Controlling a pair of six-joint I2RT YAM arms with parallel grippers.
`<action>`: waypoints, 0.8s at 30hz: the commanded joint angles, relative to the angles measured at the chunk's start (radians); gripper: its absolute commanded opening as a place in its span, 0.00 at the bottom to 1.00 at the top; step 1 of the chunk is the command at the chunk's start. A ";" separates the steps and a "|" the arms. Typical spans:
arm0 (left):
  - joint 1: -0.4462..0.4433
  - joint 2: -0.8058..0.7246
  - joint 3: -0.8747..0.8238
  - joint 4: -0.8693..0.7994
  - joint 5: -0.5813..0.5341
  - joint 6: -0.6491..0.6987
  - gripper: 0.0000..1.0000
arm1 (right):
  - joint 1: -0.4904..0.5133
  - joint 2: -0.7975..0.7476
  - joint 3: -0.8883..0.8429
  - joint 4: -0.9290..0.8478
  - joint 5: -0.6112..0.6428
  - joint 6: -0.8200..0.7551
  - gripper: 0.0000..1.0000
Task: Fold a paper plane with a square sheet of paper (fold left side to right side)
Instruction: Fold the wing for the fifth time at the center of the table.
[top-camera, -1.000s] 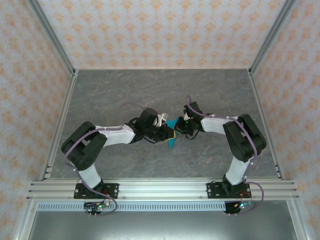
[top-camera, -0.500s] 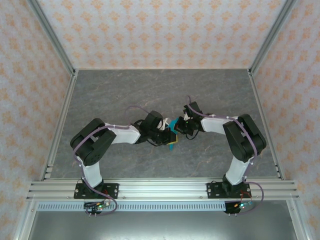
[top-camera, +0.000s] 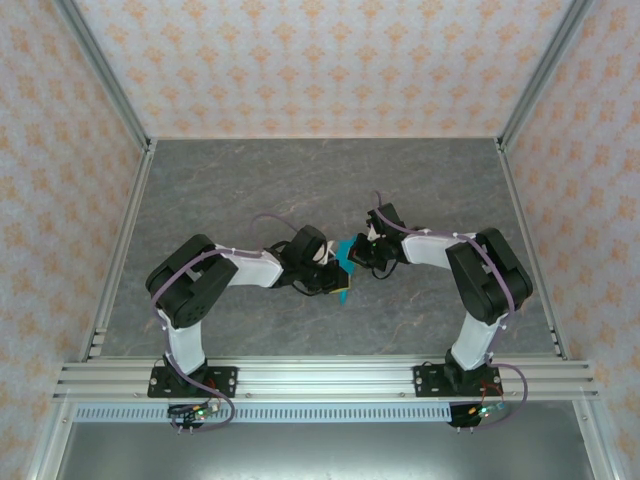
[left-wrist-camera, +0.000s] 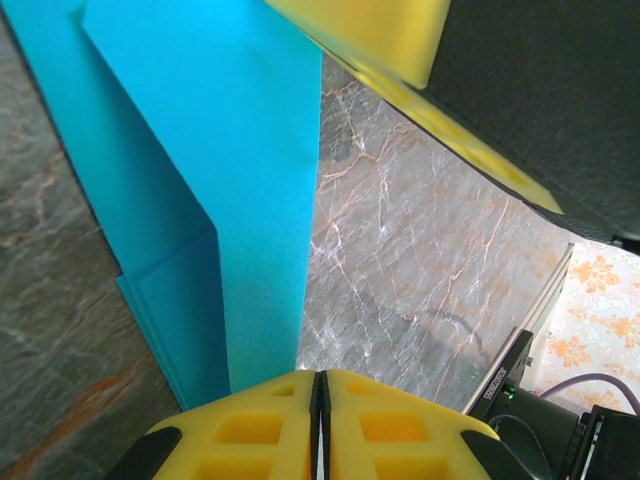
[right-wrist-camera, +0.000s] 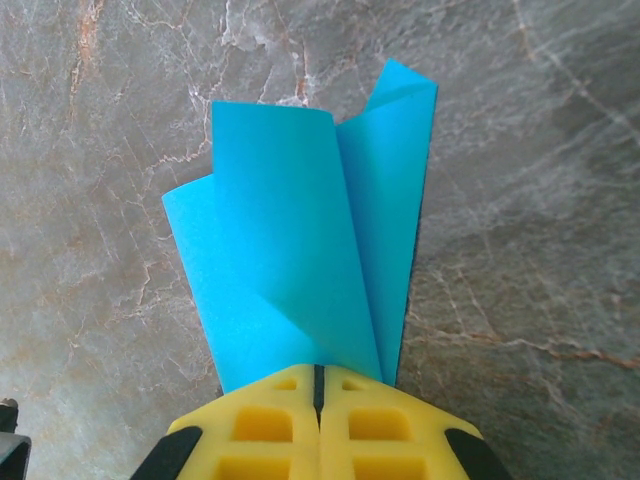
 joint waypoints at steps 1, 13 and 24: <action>-0.003 0.019 -0.008 -0.024 -0.028 0.019 0.11 | 0.000 0.070 -0.038 -0.129 0.096 -0.023 0.00; -0.003 0.033 -0.037 -0.019 -0.038 0.008 0.10 | 0.000 0.033 -0.038 -0.056 0.049 -0.018 0.00; -0.021 0.086 -0.034 -0.080 -0.094 -0.016 0.04 | 0.000 -0.149 -0.085 0.012 0.033 -0.025 0.00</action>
